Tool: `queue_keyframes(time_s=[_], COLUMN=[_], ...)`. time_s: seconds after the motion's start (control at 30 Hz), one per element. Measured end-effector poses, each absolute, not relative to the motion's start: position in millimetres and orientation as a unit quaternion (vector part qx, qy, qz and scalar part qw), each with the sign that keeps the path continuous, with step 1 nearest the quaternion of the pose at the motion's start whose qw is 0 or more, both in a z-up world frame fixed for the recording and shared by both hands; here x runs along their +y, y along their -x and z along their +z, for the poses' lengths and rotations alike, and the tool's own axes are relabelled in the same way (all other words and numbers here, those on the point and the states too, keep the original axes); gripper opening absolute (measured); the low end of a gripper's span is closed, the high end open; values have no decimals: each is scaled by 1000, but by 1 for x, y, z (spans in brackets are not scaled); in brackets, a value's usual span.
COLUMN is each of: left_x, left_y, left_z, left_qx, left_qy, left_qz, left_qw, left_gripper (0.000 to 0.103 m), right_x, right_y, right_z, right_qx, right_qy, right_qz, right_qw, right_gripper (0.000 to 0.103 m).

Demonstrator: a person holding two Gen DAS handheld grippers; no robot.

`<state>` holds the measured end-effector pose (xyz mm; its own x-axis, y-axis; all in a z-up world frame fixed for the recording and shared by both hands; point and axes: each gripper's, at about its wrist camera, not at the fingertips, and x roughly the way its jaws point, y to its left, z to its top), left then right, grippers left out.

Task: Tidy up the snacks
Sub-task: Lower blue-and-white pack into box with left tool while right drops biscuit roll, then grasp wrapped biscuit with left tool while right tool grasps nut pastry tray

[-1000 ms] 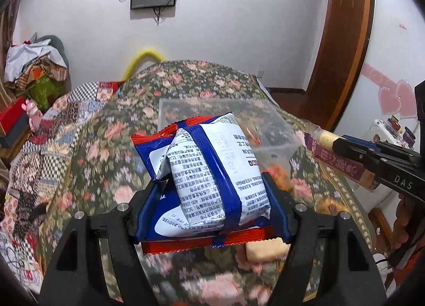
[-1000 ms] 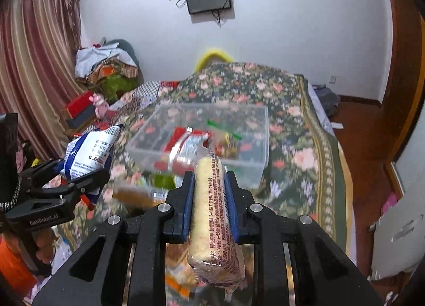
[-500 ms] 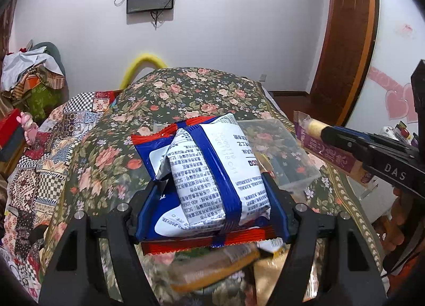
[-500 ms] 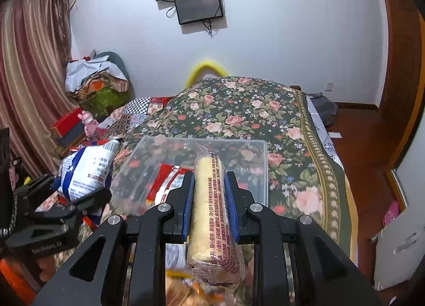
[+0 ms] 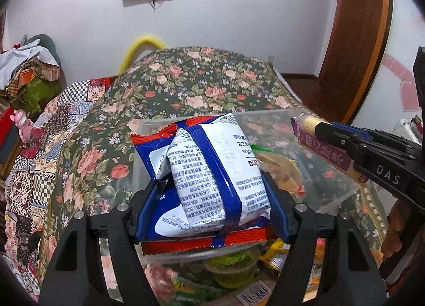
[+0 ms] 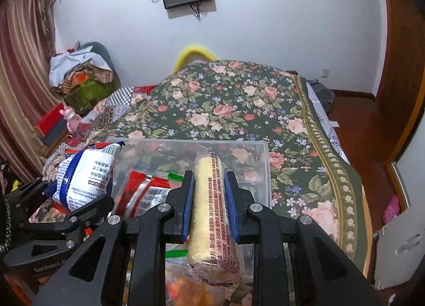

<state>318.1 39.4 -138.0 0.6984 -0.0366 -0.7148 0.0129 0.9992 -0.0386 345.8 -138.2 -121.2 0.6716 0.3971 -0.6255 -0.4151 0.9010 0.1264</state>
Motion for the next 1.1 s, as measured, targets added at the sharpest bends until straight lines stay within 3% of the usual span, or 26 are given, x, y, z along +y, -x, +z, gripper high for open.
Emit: queue_keyframes(time_s=[0.57, 0.7, 1.1], left_x=[35, 36, 36], left_y=[-328, -318, -265], left_z=[-157, -146, -111], left_qx=[417, 409, 380], left_qy=[-10, -3, 8], left_qz=[4, -5, -29], left_qw=[909, 912, 925], left_gripper=[73, 73, 80], right_x=[-133, -137, -159], right_y=[-351, -340, -289], right_z=[-138, -129, -104], right_qx=[376, 366, 333], right_qy=[36, 41, 53], right_qz=[216, 215, 225], right_qw=[900, 905, 914], right_gripper=[23, 40, 44])
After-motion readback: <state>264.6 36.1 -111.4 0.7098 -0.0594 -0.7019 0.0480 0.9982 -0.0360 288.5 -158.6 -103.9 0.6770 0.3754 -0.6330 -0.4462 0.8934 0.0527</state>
